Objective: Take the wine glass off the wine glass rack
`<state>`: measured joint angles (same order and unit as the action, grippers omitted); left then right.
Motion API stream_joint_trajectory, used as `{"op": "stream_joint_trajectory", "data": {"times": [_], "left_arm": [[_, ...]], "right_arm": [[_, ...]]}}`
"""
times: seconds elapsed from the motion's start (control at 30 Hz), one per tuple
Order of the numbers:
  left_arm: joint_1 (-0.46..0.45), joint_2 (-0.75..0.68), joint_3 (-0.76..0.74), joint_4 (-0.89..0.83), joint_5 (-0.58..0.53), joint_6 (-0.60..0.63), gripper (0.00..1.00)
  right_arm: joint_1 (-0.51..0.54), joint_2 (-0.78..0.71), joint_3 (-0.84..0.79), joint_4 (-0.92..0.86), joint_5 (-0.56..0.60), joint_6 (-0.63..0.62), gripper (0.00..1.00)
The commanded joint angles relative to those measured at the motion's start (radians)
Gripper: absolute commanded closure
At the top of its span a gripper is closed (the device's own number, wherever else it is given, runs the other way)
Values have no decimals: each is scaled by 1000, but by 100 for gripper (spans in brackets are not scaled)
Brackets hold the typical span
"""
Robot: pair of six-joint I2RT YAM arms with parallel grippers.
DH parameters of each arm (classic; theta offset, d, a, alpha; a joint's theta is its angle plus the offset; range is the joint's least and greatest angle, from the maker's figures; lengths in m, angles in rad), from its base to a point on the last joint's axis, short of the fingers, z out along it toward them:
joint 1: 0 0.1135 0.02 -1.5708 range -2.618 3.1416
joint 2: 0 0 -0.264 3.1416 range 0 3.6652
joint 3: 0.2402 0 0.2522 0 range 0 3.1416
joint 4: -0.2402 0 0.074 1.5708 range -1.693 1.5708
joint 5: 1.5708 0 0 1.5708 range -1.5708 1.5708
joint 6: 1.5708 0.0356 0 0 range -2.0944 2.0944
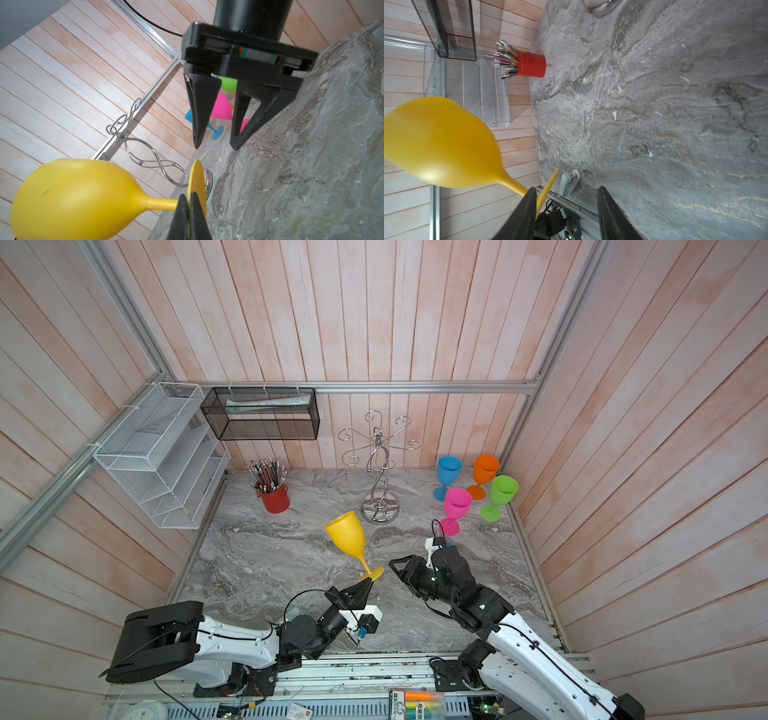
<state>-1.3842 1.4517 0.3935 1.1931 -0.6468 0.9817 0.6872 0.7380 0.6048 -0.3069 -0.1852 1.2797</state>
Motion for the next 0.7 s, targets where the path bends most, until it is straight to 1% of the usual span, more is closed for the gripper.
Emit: {"op": "stream_joint_trajectory", "data": {"times": [0.0, 0.27, 0.43, 0.53, 0.67], "left_arm": [[-4, 35, 22, 92, -17, 52, 100], [-8, 66, 26, 106, -11, 50, 100], [-10, 62, 12, 114, -16, 44, 100], [-10, 59, 6, 114, -21, 45, 100], [-12, 65, 9, 100, -9, 27, 100]], "right_arm": [[16, 17, -35, 42, -8, 42, 52], [34, 60, -42, 74, -9, 73, 52], [34, 21, -48, 61, 42, 113, 51], [34, -5, -30, 39, 79, 115, 51], [34, 12, -3, 55, 60, 110, 51]]}}
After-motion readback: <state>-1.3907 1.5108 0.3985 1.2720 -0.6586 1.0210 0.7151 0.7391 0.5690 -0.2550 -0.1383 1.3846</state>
